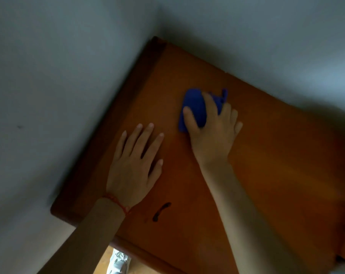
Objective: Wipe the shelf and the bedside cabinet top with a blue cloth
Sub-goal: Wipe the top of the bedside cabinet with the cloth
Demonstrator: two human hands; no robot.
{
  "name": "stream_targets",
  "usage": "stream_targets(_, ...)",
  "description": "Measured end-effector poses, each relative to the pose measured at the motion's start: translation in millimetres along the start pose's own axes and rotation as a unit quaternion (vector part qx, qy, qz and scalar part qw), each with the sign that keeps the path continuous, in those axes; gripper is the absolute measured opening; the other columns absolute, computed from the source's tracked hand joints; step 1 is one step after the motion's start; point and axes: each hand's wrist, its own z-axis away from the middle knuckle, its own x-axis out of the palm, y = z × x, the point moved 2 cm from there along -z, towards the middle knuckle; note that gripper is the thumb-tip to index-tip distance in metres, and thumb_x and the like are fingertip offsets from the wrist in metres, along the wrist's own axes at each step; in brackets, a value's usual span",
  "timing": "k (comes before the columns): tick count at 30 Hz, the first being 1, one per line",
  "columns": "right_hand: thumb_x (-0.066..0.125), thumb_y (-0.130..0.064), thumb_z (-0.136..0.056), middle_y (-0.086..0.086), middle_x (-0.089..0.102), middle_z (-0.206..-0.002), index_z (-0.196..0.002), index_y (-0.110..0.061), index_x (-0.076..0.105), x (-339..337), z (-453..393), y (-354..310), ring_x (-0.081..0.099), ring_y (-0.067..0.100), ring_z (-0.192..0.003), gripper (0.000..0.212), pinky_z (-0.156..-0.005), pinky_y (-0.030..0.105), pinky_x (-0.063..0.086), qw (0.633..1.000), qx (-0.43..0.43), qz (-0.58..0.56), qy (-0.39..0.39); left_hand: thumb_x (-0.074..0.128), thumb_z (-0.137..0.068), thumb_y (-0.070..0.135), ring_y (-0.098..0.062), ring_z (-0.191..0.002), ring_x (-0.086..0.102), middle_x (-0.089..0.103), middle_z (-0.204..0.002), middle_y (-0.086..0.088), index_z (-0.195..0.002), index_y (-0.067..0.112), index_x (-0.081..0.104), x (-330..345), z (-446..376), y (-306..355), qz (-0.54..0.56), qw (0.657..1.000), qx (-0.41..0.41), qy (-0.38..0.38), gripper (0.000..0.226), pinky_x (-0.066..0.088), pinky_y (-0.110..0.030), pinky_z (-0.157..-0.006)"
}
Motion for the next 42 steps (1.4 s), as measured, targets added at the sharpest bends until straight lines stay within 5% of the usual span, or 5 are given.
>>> stream_targets(3,0.037,-0.058,-0.083,0.014,0.057,-0.103,-0.122,-0.021,0.052,-6.4,16.7,5.2,0.048,0.030,-0.090,0.057,-0.073,0.034,0.019,0.998,-0.054,0.034,-0.026,0.034,-0.094,0.036,-0.030,-0.135,0.026,0.039,-0.143,-0.016,-0.137,0.014,0.038,-1.3,-0.6,1.3,0.003,1.000,-0.004,-0.008,0.048,0.016,-0.048,-0.110)
stream_targets(10,0.042,-0.056,-0.087,0.015,0.044,-0.130,-0.133,-0.024,0.041,7.2,-80.5,-2.6,0.036,0.030,-0.117,0.056,-0.089,0.033,0.017,0.999,-0.039,-0.027,-0.025,0.028,-0.097,0.038,-0.029,-0.136,0.025,0.037,-0.145,-0.014,-0.138,0.016,0.036,0.0,-0.5,0.1,-0.009,1.000,-0.009,-0.019,0.047,0.015,-0.047,-0.112)
stream_targets(22,0.033,-0.061,-0.083,0.012,0.053,-0.106,-0.127,-0.025,0.048,20.1,-100.6,-28.7,0.043,0.029,-0.101,0.059,-0.075,0.029,0.016,0.978,-0.194,-0.031,-0.071,0.032,-0.096,0.037,-0.027,-0.137,0.026,0.034,-0.146,-0.011,-0.138,0.018,0.036,3.0,2.1,1.6,-0.006,1.000,-0.013,-0.008,0.047,0.017,-0.048,-0.112)
stream_targets(34,0.031,-0.063,-0.081,0.013,0.047,-0.127,-0.129,-0.026,0.046,31.3,-118.6,-50.9,0.039,0.030,-0.115,0.063,-0.089,0.034,0.019,0.981,-0.169,-0.048,-0.077,0.039,-0.092,0.035,-0.026,-0.136,0.027,0.036,-0.145,-0.010,-0.137,0.018,0.038,0.3,0.7,1.3,0.002,1.000,-0.016,0.000,0.048,0.016,-0.046,-0.113)
stream_targets(42,0.031,-0.061,-0.079,0.016,0.054,-0.111,-0.126,-0.022,0.050,22.5,-90.1,-37.6,0.044,0.032,-0.103,0.063,-0.080,0.034,0.020,0.983,-0.174,-0.017,-0.061,0.040,-0.092,0.035,-0.027,-0.136,0.027,0.037,-0.145,-0.011,-0.136,0.018,0.040,0.3,1.2,1.0,0.002,1.000,-0.015,0.000,0.048,0.017,-0.047,-0.112)
